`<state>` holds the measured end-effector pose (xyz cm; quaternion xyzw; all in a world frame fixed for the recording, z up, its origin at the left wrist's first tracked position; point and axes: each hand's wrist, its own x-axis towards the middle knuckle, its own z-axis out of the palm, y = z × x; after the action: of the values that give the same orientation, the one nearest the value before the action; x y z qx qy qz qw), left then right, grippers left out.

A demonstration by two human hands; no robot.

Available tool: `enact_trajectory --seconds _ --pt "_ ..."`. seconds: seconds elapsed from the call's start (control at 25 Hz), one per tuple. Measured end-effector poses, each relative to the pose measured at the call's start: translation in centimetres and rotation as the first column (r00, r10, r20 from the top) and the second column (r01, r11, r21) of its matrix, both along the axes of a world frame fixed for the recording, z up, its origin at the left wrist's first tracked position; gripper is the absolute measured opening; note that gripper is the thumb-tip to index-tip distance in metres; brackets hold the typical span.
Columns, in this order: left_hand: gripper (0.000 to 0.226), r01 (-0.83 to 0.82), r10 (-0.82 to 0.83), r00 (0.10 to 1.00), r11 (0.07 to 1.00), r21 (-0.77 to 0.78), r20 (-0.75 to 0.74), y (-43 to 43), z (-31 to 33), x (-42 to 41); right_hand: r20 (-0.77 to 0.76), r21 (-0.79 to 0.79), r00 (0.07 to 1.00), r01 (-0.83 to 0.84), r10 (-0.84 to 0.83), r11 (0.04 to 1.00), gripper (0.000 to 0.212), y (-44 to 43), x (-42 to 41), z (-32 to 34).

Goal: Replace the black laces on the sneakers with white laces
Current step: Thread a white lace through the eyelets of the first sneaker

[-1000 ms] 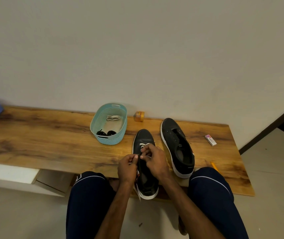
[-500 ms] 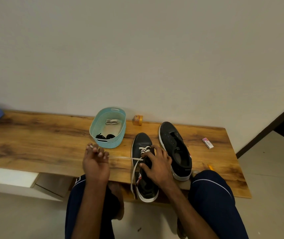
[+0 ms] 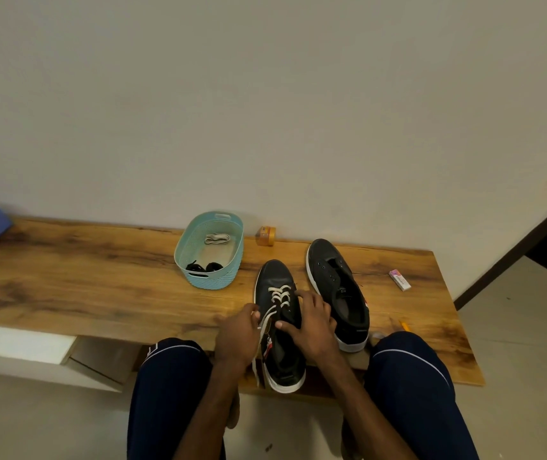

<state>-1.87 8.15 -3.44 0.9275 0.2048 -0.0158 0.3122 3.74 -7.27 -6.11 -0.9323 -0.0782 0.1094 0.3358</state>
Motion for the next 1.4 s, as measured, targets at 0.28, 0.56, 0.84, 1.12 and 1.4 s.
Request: enact_trajectory --seconds 0.28,0.56,0.84,1.12,1.4 --pt "0.007 0.023 -0.023 1.000 0.995 0.098 0.001 -0.8 -0.8 0.8 0.041 -0.093 0.997 -0.059 0.063 0.994 0.063 0.3 -0.9 0.0" --pt "0.010 -0.210 0.354 0.921 0.803 -0.557 0.162 1.2 -0.5 1.9 -0.013 -0.132 1.000 -0.028 0.026 0.991 0.065 0.3 -1.2 -0.2" --pt "0.021 0.076 0.434 0.876 0.311 -0.947 0.213 1.9 3.0 1.6 0.024 -0.055 1.000 -0.007 0.008 0.998 0.062 0.2 -1.5 1.1" --pt "0.047 0.333 0.284 0.906 -0.014 -0.943 0.315 0.9 3.9 1.8 -0.059 0.629 0.984 -0.093 0.167 0.772 0.020 2.6 -4.8 5.0" --pt "0.028 0.063 0.570 0.809 0.152 -0.986 0.139 2.2 2.6 1.4 -0.177 0.552 0.981 0.034 0.077 0.833 0.014 -0.1 -3.1 5.4"
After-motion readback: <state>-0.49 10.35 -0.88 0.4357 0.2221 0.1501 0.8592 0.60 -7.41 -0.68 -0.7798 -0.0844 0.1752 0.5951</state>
